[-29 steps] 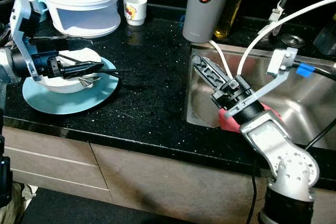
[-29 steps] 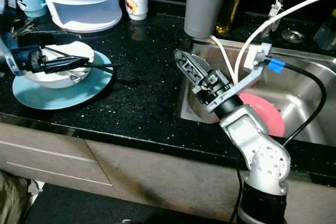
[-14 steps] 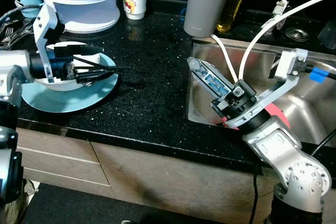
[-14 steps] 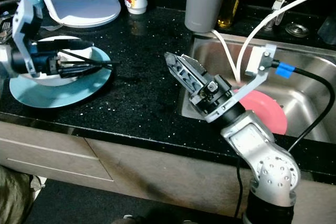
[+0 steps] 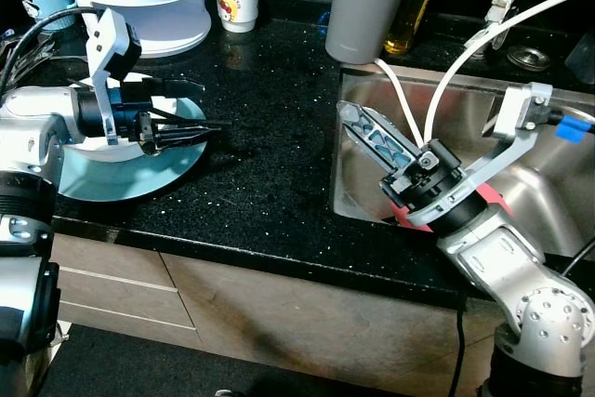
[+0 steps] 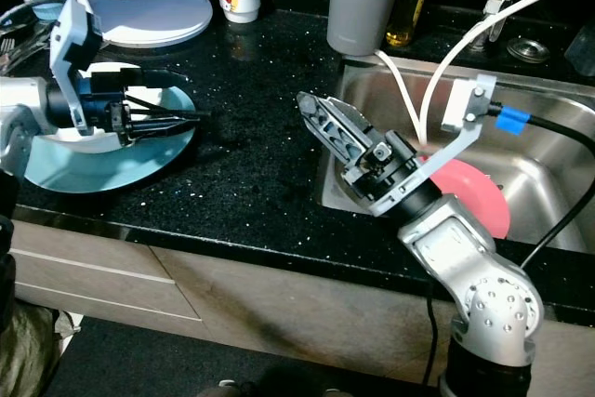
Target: Kitchen organization
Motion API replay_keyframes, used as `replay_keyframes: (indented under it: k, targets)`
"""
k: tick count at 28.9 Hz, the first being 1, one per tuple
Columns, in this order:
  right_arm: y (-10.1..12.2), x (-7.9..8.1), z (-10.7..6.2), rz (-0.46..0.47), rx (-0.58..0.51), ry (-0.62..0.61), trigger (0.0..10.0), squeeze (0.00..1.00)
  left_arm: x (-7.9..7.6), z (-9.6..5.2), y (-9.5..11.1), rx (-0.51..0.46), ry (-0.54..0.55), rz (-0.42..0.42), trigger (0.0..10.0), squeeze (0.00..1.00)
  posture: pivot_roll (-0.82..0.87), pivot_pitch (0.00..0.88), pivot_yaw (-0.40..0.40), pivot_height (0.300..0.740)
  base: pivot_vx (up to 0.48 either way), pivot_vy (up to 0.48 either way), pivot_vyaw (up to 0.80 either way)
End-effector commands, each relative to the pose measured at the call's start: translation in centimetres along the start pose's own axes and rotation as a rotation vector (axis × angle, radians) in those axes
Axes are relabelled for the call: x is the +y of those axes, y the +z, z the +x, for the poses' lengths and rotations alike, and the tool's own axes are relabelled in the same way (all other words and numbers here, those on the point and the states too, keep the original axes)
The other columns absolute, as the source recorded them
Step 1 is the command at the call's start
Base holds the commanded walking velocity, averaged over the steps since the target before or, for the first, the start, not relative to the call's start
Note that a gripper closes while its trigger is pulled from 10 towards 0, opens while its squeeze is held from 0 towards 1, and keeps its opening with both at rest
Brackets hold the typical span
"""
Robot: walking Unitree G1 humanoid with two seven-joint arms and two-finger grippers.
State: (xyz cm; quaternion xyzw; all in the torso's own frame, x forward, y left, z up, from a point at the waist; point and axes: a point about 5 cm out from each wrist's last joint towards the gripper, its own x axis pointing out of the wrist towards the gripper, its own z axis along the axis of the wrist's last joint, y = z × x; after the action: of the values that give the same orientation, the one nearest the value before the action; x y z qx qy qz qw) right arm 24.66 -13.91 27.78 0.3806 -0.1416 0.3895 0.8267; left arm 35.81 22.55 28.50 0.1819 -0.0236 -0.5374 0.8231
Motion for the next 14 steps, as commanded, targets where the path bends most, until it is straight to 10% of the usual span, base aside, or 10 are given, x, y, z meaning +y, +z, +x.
replay_keyframes:
  k: [1, 2, 3, 4, 5, 9, 11, 14]
  targets:
    - [0.3, 0.3, 0.0, -0.005, -0.007, 0.011, 10.0, 0.0, 0.0, 0.1, 0.0, 0.028, -0.013, 0.014, 10.0, 0.0, -0.03, 0.122, -0.029, 0.74, 0.0, 0.0, 0.0]
    - [0.3, 0.3, 0.0, -0.005, -0.008, 0.007, 10.0, 0.0, 0.0, 0.0, 0.0, 0.038, -0.022, 0.019, 5.4, 0.0, -0.03, 0.121, -0.03, 0.74, 0.0, 0.0, 0.0]
    - [0.4, 0.1, 0.1, -0.007, -0.01, -0.001, 10.0, 0.0, -0.2, 0.0, 0.0, 0.064, -0.041, 0.034, 2.9, 0.0, -0.03, 0.117, -0.031, 0.74, 0.0, 0.0, 0.0]
    - [0.4, 0.1, 0.1, -0.007, -0.01, -0.001, 10.0, 0.0, -0.2, 0.0, 0.0, 0.064, -0.041, 0.034, 2.9, 0.0, -0.03, 0.117, -0.031, 0.74, 0.0, 0.0, 0.0]
    - [0.4, 0.1, 0.1, -0.008, -0.011, -0.006, 10.0, 0.0, -0.2, 0.0, 0.0, 0.08, -0.05, 0.048, 0.5, 0.0, -0.03, 0.115, -0.032, 0.74, 0.0, 0.0, 0.0]
    - [0.4, 0.0, 0.3, -0.01, -0.015, -0.012, 10.0, 0.0, -0.1, 0.0, 0.6, 0.082, -0.045, 0.08, 0.1, 0.0, -0.02, 0.109, -0.032, 0.74, 0.0, 0.0, 0.0]
    - [0.4, 0.0, 0.4, -0.009, -0.015, -0.013, 10.0, 0.0, -0.1, 0.1, 0.9, 0.079, -0.041, 0.092, 2.3, 0.0, -0.02, 0.109, -0.032, 0.74, 0.0, 0.0, 0.0]
    - [0.4, -0.1, 0.5, -0.008, -0.016, -0.015, 10.0, 0.0, -0.1, 0.1, 1.3, 0.068, -0.034, 0.111, 0.2, 0.0, -0.02, 0.103, -0.032, 0.74, 0.0, 0.0, 0.0]
